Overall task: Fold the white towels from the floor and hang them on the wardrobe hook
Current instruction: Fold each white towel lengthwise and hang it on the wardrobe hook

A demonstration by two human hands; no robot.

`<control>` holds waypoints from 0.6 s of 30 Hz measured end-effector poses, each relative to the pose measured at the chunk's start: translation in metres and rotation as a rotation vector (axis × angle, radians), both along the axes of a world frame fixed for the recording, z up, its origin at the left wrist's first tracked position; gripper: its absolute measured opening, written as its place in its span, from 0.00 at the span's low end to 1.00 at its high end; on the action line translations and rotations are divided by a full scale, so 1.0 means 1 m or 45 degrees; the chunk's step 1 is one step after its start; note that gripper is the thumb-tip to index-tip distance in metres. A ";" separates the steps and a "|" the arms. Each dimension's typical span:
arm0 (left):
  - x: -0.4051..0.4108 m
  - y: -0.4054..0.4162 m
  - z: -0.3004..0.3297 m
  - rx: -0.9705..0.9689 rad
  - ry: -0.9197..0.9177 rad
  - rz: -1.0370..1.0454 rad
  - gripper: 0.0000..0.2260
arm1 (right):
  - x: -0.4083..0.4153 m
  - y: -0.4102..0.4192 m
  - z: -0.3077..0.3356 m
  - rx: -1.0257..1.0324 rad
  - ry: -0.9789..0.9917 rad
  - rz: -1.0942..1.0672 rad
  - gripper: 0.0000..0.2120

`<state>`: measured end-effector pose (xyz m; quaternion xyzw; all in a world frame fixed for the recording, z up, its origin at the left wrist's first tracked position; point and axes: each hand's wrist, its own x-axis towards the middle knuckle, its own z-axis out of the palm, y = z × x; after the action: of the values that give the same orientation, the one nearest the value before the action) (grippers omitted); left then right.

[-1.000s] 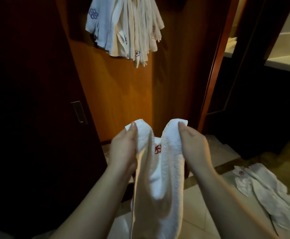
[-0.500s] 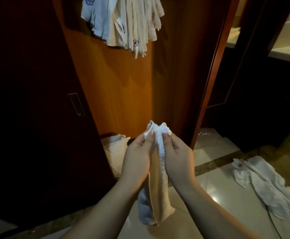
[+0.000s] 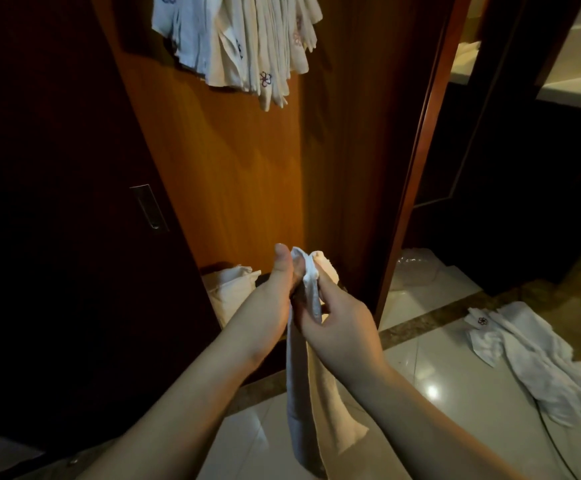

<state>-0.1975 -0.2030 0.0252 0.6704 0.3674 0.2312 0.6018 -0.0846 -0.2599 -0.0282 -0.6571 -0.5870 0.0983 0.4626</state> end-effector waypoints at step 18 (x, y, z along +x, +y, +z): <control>-0.022 0.030 -0.055 0.576 0.148 0.142 0.13 | 0.041 -0.003 0.018 0.245 0.212 0.033 0.08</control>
<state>-0.2194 -0.1726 -0.0297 0.7789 0.3769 0.3016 0.4005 -0.0438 -0.2631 -0.0101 -0.5916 -0.5618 0.1018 0.5692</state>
